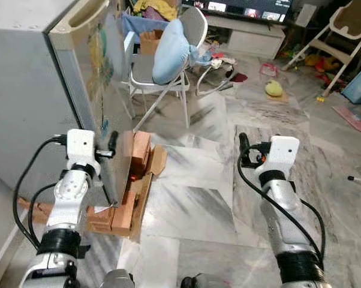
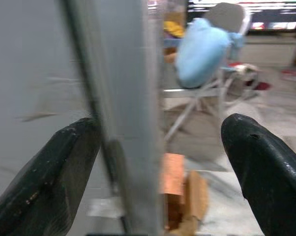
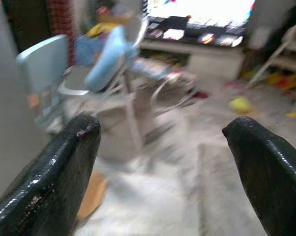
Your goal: Restocking fridge
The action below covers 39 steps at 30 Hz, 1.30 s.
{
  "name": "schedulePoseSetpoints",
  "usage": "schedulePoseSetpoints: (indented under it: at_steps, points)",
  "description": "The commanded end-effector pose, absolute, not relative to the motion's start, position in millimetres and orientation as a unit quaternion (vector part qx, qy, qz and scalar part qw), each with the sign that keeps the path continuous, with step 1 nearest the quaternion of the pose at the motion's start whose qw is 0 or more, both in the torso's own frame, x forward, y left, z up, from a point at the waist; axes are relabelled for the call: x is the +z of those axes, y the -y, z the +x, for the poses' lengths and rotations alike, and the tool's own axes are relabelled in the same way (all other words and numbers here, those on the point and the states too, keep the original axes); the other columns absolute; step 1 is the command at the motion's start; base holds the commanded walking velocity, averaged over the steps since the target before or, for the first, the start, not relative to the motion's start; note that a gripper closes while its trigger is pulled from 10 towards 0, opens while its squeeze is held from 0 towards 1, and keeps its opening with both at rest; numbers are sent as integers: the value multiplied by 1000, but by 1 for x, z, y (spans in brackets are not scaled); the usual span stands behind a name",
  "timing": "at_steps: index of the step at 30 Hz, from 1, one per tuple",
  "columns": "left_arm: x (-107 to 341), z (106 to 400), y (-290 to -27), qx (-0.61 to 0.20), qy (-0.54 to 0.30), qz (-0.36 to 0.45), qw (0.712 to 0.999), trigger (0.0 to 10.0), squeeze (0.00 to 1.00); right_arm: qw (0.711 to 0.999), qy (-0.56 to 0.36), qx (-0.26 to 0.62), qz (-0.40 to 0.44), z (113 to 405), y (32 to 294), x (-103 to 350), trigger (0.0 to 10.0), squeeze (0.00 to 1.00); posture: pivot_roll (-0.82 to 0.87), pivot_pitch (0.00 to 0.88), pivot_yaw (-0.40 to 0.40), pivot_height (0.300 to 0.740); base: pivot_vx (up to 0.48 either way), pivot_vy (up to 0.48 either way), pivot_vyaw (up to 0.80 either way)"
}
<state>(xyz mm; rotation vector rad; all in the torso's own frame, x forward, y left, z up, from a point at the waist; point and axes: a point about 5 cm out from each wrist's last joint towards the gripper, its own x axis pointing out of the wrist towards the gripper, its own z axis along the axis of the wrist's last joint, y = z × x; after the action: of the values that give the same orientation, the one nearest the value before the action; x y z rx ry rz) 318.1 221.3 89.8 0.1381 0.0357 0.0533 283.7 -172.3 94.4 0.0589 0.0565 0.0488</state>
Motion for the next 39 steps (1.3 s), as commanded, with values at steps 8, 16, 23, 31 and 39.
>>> schedulePoseSetpoints:
  at_steps: [8, 16, 23, 31, 39]
  points:
    - [91, 328, -219, 30, -10, 53, 998, 10000, 0, 986, -49, 161, 20, 270, 140, 95, 10000, 0, -25, 47, -120, 740, 0, 0, 0]
    - [102, 350, -194, -5, -3, 49, 999, 10000, 0, 983, -62, 172, 24, 265, 141, 98, 10000, 0, -48, 60, -122, 740, 0, 0, 0]
    - [111, 362, -179, -21, 5, 53, 998, 10000, 0, 983, -73, 168, 22, 261, 144, 98, 10000, 0, -57, 60, -117, 740, 0, 0, 0]
    - [129, 365, -105, -229, 55, 120, 964, 10000, 0, 983, -78, 163, 32, 257, 147, 101, 10000, 0, -68, 58, -114, 740, 0, 0, 0]
    - [109, 310, -16, -493, 62, 148, 855, 10000, 0, 989, -68, 131, 24, 261, 151, 103, 10000, 0, -61, 54, -112, 740, 0, 0, 0]
